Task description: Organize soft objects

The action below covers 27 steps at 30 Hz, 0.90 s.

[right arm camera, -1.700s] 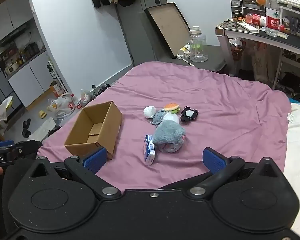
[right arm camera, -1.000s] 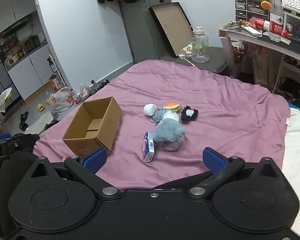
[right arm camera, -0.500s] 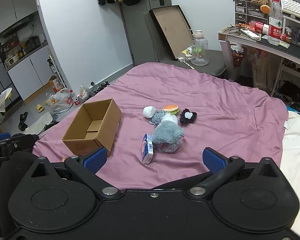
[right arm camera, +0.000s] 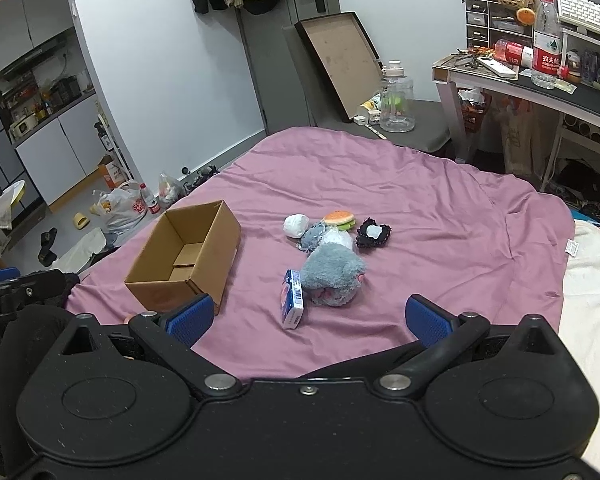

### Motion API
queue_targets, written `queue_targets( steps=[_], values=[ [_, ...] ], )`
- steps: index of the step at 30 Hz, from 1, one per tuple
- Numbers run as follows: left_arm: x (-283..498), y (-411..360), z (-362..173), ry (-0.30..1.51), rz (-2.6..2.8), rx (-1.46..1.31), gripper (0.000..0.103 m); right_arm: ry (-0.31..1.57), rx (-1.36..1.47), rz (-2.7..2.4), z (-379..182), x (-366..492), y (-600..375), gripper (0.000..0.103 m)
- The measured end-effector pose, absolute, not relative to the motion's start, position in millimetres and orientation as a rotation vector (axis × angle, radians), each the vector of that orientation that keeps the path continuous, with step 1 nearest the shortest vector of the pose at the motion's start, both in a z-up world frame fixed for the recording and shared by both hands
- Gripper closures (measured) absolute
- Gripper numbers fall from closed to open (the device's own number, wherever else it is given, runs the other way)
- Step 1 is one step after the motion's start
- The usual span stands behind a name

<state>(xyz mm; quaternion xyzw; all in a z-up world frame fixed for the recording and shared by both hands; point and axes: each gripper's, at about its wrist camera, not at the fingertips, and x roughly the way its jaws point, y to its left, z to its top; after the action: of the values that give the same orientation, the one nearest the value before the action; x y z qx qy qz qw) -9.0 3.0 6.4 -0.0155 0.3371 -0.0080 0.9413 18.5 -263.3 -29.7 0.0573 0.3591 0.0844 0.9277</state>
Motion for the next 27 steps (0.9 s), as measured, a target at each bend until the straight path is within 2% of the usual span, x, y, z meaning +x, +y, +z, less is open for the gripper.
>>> queue_targets(
  steps=[27],
  values=[
    [-5.5, -0.9, 4.9, 0.690, -0.012, -0.011, 0.001, 0.744, 0.117, 0.174, -27.9, 17.3, -265.9, 0.000]
  ],
)
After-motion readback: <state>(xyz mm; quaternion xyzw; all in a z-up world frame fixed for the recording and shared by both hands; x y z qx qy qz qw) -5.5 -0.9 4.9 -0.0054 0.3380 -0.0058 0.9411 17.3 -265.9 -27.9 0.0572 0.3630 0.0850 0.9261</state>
